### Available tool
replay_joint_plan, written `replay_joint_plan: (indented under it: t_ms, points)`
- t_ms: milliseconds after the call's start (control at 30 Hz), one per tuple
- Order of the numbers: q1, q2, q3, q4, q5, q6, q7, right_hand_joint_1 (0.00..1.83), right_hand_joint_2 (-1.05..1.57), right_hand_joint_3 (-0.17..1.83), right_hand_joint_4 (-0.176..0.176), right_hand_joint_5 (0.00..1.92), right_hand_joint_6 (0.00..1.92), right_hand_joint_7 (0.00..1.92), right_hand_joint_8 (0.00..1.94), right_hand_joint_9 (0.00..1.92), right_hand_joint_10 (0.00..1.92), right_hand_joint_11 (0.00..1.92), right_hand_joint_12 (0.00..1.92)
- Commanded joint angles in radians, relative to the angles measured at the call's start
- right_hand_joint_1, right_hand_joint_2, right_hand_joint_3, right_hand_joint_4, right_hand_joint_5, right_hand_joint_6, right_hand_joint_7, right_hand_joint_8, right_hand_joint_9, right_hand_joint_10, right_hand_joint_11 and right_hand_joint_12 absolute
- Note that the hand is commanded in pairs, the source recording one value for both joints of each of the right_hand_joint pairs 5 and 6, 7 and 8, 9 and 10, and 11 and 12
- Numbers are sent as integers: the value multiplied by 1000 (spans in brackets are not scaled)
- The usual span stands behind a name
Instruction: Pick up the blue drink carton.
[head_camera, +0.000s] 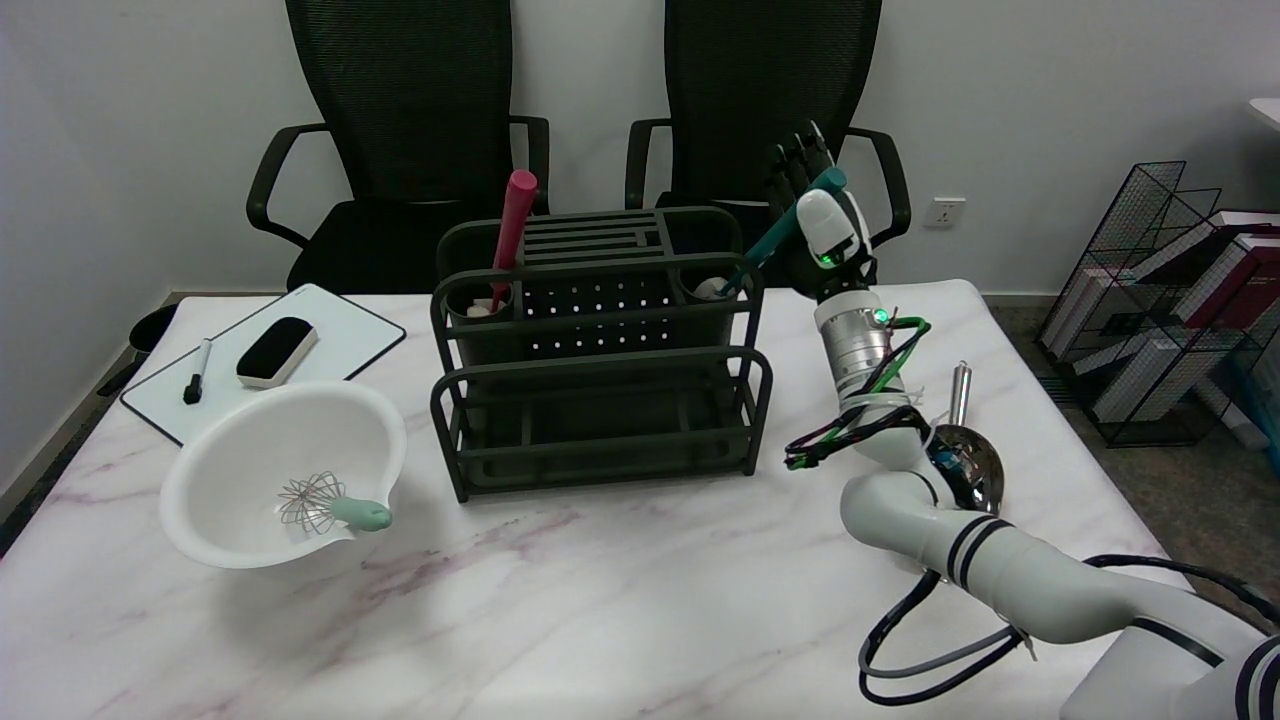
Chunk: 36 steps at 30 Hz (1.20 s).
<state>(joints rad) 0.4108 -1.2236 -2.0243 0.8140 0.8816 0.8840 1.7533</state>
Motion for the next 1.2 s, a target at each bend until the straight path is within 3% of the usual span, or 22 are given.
replay_joint_plan:
  t_ms: [33,100,633,800,867,967,1067,1200]
  points:
    - [-9,-5,1,20,1,-14,-3,1095,-290,817,0,0,0,46,46,164,164,118,118]
    - [-7,-5,1,20,1,-15,-1,1107,-244,808,0,0,0,68,68,233,233,225,225]
    - [9,-6,-4,19,24,-42,2,1155,-93,962,0,75,75,211,211,514,514,505,505]
    - [9,-9,-10,17,48,-42,2,1159,-60,976,0,107,107,257,257,617,617,673,673]
    - [9,-9,-10,17,48,-42,2,1161,-21,972,0,272,272,294,294,636,636,705,705]
    - [9,-9,-10,17,48,-42,2,1164,62,956,0,681,681,418,418,657,657,723,723]
    - [10,-9,-10,16,48,-45,0,1164,88,963,0,822,822,595,595,683,683,730,730]
    - [13,-9,-10,16,48,-53,0,1167,159,947,0,944,944,1069,1069,737,737,733,733]
